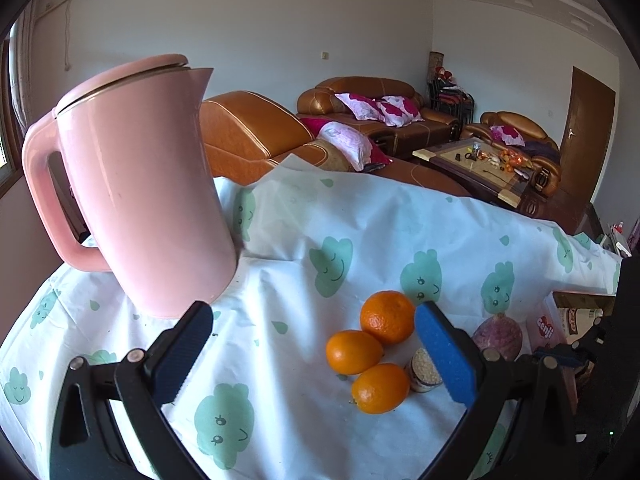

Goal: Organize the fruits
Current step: 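Grasp the dark mangosteen beside the beet with the right tool and lift it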

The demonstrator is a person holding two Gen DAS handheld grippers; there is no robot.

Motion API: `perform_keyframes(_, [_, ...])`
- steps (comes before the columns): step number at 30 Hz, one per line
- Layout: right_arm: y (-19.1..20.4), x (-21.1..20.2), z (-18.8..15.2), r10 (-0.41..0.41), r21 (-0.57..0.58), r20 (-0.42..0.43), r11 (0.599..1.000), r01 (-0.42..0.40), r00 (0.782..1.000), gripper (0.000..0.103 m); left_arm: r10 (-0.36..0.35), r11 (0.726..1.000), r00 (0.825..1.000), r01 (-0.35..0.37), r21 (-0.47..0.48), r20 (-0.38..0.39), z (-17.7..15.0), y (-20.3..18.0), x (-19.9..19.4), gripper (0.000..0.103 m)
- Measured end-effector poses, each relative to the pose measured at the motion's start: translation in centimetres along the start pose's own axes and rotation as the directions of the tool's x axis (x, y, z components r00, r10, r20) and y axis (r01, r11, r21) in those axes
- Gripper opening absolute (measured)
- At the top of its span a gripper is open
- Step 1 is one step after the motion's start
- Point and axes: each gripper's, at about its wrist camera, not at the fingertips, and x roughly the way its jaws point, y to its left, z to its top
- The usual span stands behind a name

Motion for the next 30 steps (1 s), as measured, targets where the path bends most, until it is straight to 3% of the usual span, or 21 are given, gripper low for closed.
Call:
perform_keyframes(6, [-0.1,0.0,0.1,0.010,0.002,-0.003,1.000,-0.010,1.000,0.038,-0.020,1.000,1.000,0.020,-0.009,-0.011,0.0,0.1,0.0,0.103])
perform_keyframes(9, [0.4,-0.1,0.1,-0.034,-0.002,0.006,0.999,0.034,0.999,0.033,-0.018,1.000,1.000,0.018,-0.024,-0.006,0.0,0.3,-0.1,0.103])
perform_keyframes(13, [-0.8,-1.6,-0.7,0.039,0.176,0.137,0.982,-0.063,0.990,0.033,-0.039,0.999,0.999,0.039,-0.021,0.001,-0.2,-0.1,0.0,0.103])
perform_keyframes(16, [-2.6,-4.0,-2.7,0.055,0.368,0.305,0.914,-0.171,0.951,0.033,-0.064,0.998,0.998,0.064,0.002,0.022,-0.4,-1.1,-0.5,0.103])
perform_keyframes(19, [-3.0,-5.6,-5.0,-0.048,0.512,0.395,0.841,-0.176,0.917,0.033,-0.137,0.990,0.990,0.136,0.036,0.023,-0.7,-2.7,-0.7,0.102])
perform_keyframes(25, [-3.5,-6.7,-8.2,-0.200,0.667,0.461,0.721,-0.188,0.864,0.033,-0.249,0.958,0.968,0.252,0.139,-0.040,-1.9,-7.2,0.1,0.088])
perform_keyframes(28, [-4.5,-6.6,-9.2,-0.255,0.703,0.453,0.691,-0.167,0.855,0.033,-0.283,0.947,0.956,0.292,0.132,-0.080,-2.2,-9.1,1.0,0.087])
perform_keyframes(30, [-5.1,-6.5,-9.5,-0.286,0.722,0.448,0.675,-0.154,0.847,0.033,-0.304,0.938,0.946,0.318,0.140,-0.114,-2.4,-10.5,1.7,0.077])
